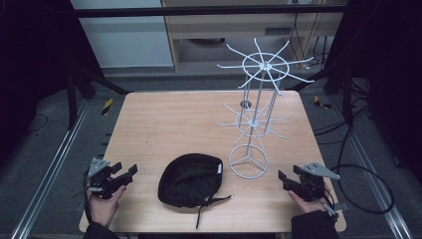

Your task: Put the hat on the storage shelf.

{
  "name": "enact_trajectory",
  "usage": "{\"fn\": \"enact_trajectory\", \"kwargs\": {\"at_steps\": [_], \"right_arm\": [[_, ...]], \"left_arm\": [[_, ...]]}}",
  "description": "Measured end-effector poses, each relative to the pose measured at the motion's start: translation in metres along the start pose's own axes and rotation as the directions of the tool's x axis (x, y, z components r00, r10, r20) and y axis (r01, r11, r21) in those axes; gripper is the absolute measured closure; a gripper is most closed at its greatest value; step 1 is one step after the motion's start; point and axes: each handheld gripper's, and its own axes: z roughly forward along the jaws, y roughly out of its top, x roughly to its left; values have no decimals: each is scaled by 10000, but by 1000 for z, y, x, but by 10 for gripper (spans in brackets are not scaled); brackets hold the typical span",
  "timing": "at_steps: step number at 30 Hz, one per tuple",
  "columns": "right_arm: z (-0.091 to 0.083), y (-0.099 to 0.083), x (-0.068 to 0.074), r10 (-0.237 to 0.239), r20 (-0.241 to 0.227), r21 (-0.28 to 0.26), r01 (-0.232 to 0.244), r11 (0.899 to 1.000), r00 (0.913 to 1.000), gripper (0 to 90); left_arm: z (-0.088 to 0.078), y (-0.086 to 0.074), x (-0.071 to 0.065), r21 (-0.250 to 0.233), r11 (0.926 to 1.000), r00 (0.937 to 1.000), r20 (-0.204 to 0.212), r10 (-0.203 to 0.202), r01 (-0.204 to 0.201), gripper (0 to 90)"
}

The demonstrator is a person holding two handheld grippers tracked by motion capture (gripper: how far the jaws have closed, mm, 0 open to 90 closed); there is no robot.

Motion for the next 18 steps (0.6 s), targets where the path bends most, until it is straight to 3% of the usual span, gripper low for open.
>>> {"fn": "enact_trajectory", "kwargs": {"at_steps": [3,8,13,14,18], "right_arm": [[-1,2,6,-207,-106,-112,206,9997,9997,402],[-2,3,13,-419,-257,-287,412,9987,9988,436],[-2,6,27,-314,-651,-209,301,9993,9974,422],[1,9,37,-353,-936,-184,337,9993,9950,409],[6,13,56,-698,-1340,-14,703,9975,9885,394]], "left_arm": [[0,-2,-7,211,9996,9990,407,196,-205,349],[-3,-4,-22,248,9980,9956,748,561,-581,374],[-5,-5,-34,253,9955,9919,915,885,-911,395],[-4,-5,-37,291,9946,9905,977,966,-999,396],[-3,-6,-46,347,9907,9860,1082,1270,-1314,399]]}}
